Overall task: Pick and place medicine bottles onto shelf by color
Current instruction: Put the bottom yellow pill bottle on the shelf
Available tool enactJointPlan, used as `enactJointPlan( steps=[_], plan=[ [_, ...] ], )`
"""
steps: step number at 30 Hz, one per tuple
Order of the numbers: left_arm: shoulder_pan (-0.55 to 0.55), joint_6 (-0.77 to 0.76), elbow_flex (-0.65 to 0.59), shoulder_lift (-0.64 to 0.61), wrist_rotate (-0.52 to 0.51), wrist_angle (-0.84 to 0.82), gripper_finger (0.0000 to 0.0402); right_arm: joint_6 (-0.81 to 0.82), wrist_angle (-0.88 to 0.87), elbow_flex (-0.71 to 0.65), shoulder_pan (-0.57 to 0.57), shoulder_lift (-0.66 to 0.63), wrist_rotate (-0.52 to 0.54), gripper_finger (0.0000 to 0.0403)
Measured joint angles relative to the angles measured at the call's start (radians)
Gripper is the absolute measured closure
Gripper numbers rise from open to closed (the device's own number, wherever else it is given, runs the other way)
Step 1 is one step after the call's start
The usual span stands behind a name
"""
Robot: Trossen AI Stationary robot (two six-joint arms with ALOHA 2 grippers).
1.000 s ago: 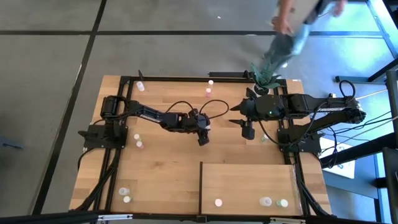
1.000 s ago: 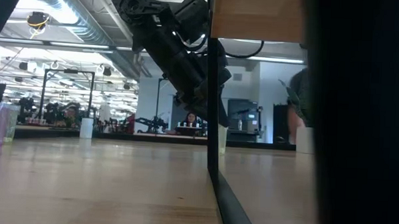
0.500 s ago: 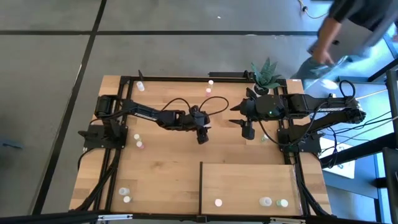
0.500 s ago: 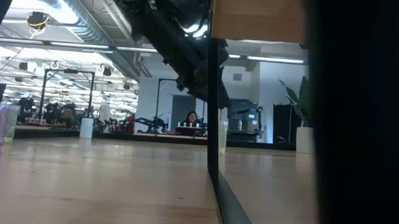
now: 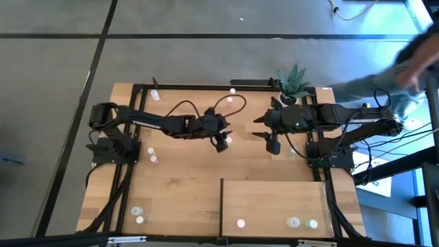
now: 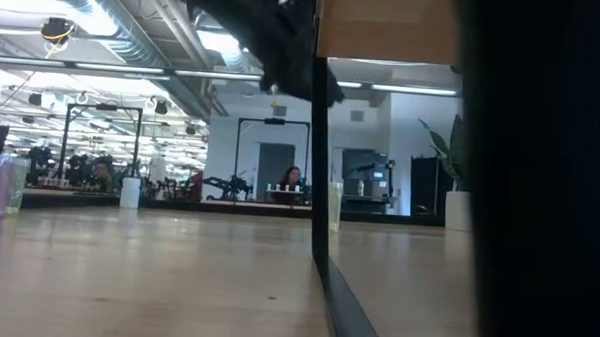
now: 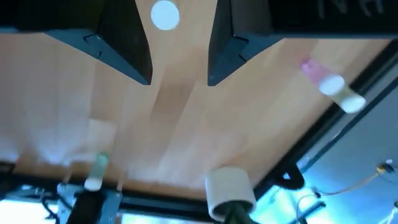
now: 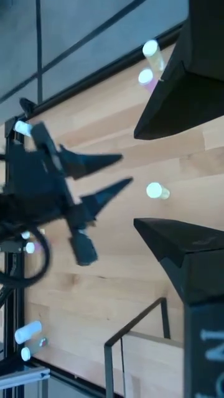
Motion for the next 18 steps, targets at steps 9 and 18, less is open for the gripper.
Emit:
enactJointPlan(
  steps=[9,18],
  plan=[
    [0.000,0.000,-0.001,-0.147,-0.002,-0.014,0.0254,-0.055,-0.001,0.000,0.000,0.072,-0.035,0.0184],
    [0.000,0.000,-0.001,-0.279,-0.002,-0.063,0.0255,-0.053,0.028,0.000,0.000,0.099,-0.035,0.0185]
  ],
)
